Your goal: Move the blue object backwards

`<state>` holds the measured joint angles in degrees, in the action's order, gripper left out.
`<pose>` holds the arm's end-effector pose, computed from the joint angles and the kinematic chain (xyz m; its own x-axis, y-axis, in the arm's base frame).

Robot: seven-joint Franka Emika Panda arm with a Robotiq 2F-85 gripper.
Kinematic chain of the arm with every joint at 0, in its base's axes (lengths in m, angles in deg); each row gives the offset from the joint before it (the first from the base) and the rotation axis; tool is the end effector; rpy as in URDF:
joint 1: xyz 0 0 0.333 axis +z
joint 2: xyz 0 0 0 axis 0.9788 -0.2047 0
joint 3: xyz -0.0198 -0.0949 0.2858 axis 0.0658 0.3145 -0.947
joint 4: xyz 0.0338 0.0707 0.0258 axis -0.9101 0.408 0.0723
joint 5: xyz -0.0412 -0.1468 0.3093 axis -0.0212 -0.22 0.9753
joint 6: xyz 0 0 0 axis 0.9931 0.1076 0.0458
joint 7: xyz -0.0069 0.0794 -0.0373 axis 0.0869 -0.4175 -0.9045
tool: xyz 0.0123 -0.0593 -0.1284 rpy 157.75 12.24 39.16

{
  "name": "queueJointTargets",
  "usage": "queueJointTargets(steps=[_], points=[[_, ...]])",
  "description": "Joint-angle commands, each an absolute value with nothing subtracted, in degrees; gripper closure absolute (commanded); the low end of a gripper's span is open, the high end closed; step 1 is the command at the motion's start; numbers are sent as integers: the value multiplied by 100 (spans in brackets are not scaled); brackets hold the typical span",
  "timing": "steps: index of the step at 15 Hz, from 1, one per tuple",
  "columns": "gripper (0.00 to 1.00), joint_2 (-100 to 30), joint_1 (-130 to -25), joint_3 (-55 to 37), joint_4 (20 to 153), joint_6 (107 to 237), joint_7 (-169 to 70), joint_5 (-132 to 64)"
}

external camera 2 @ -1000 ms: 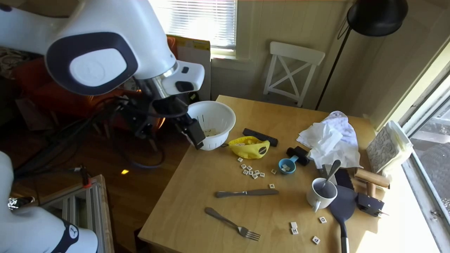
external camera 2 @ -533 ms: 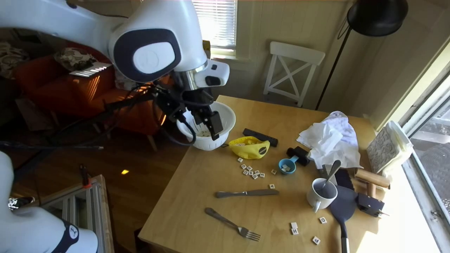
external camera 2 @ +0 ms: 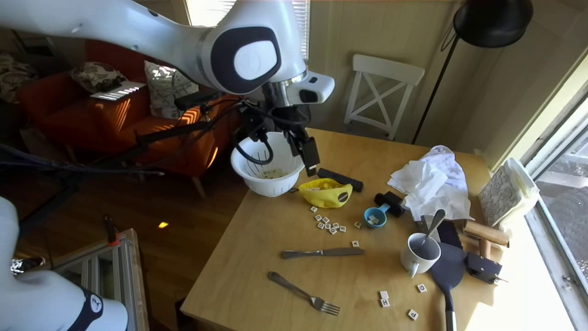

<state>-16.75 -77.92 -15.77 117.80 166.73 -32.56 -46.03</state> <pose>0.5055 0.0127 0.4015 0.9724 -0.1502 0.1786 -0.1804 -0.9693 0.1669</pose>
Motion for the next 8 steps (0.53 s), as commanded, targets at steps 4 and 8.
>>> queueJointTargets(steps=[4, 8], points=[[0, -3178, -7746, -1363, 9944, 16415, -3920, -4832], [0, -4057, -7834, -1417, 8833, 16096, -5402, -4258]])
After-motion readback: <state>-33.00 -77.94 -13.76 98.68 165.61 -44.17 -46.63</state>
